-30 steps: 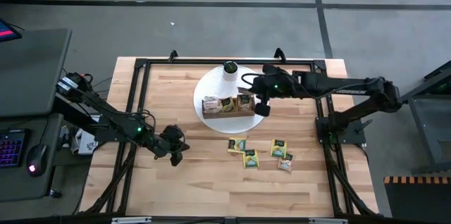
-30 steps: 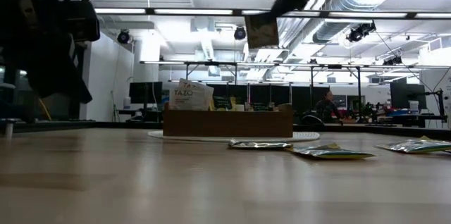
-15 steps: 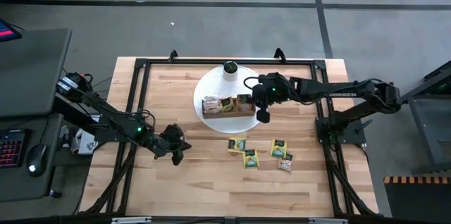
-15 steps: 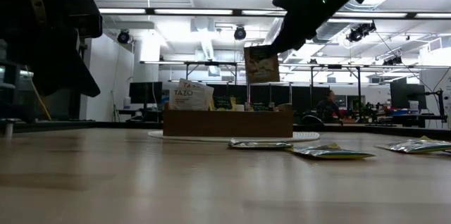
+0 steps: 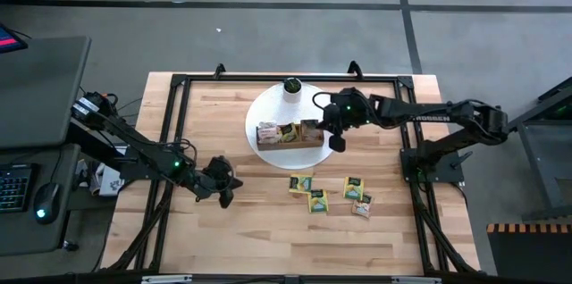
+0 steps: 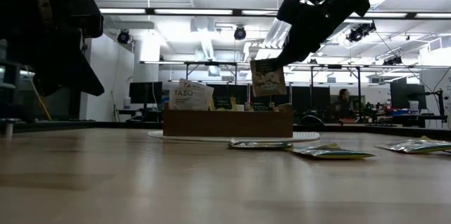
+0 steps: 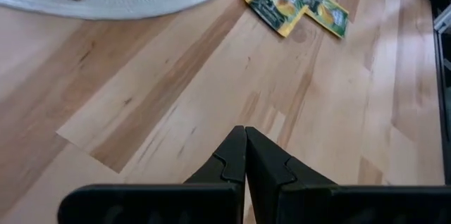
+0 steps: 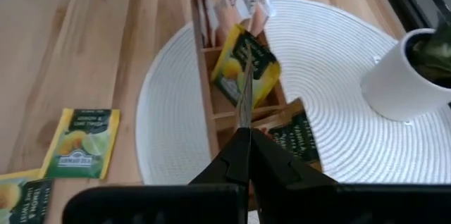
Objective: Pick & Place Tea
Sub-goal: Put the brown tea bag into the right section of the wooden organizer
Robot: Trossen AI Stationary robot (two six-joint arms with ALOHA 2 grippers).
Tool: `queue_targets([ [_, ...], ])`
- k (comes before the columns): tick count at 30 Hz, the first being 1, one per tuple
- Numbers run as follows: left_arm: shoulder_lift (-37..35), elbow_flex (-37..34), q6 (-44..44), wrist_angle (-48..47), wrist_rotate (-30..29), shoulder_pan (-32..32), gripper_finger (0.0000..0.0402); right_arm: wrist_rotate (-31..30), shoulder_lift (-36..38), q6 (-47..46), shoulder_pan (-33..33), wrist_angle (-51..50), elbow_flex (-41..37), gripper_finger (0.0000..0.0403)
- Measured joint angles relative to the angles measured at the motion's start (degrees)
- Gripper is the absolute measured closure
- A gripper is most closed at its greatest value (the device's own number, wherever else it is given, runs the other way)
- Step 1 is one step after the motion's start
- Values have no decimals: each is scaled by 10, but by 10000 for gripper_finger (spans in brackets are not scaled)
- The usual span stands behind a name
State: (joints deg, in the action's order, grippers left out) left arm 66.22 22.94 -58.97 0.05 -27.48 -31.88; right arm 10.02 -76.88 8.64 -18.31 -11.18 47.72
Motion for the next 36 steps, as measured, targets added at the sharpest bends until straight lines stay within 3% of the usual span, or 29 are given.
queue_targets([
  [9, 0, 0, 0, 0, -17, 0, 401, 19, -9, -6, -17, -3, 0, 403],
  [12, 0, 0, -1, 0, -19, 0, 401, 40, -37, -11, -14, -3, 0, 403],
  [20, 0, 0, -16, -2, -20, 0, 401, 28, -95, -26, -16, 21, 0, 403],
  [36, 0, 0, -13, -6, -18, 0, 401, 54, -104, -9, -27, 42, 19, 403],
])
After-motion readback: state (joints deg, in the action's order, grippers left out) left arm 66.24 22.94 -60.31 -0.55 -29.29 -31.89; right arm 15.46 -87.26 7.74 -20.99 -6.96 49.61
